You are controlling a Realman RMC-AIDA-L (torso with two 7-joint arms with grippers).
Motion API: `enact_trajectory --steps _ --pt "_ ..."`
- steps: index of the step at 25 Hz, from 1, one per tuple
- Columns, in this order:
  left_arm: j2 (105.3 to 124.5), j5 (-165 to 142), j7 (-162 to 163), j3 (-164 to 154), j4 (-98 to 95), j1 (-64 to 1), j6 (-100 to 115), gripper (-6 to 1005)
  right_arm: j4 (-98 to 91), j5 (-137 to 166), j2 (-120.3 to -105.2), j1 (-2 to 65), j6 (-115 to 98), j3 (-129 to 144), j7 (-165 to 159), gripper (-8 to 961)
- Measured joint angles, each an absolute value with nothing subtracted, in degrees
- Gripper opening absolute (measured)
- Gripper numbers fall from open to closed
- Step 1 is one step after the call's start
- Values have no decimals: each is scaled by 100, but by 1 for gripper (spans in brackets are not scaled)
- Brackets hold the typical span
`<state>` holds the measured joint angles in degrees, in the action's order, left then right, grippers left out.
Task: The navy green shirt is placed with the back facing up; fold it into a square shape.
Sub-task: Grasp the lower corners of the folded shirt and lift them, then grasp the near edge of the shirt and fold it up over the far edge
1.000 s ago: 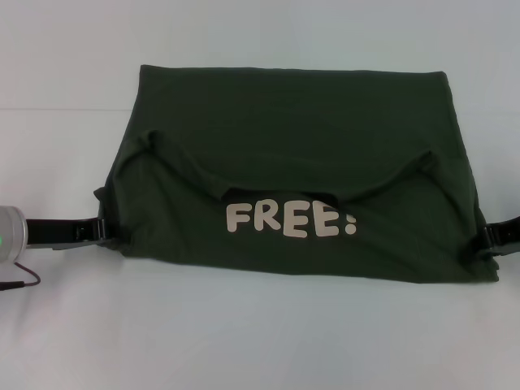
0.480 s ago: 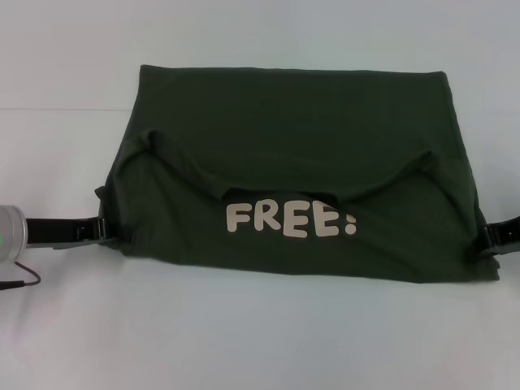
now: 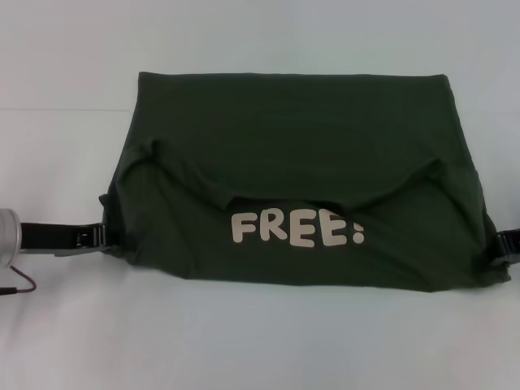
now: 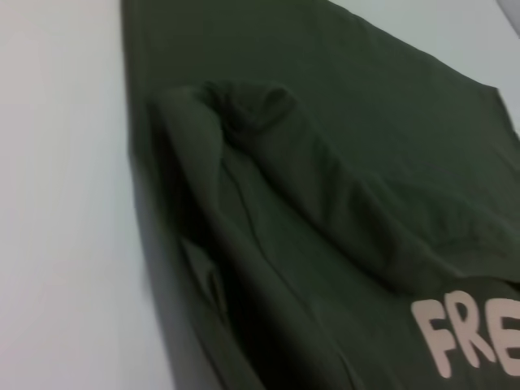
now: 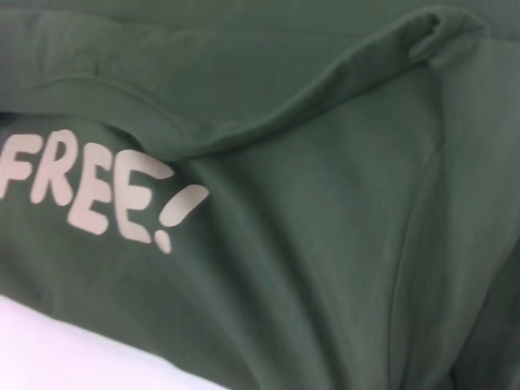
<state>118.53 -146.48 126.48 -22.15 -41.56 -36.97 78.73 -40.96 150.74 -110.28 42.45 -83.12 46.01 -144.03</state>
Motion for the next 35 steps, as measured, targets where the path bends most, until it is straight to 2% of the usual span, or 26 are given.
enact_trajectory --steps 12,19,28,35 --pt "11664 -15116 12654 -2017 -4602 -3519 10047 34 -4183 15081 -10843 3822 -9689 4449 -13691 24" --pt "11649 -15826 12348 -2013 -4634 -3486 11149 36 -4231 15289 -10821 3559 -10539 4494 -13111 21" --pt "11681 -16343 12238 -2196 -4642 -3427 11793 35 -4176 16062 -11075 3566 -10945 4530 -12557 20" --pt "11710 -16273 12227 -2240 -4636 -3421 11813 34 -4175 16083 -11196 3603 -10934 4447 -12614 20"
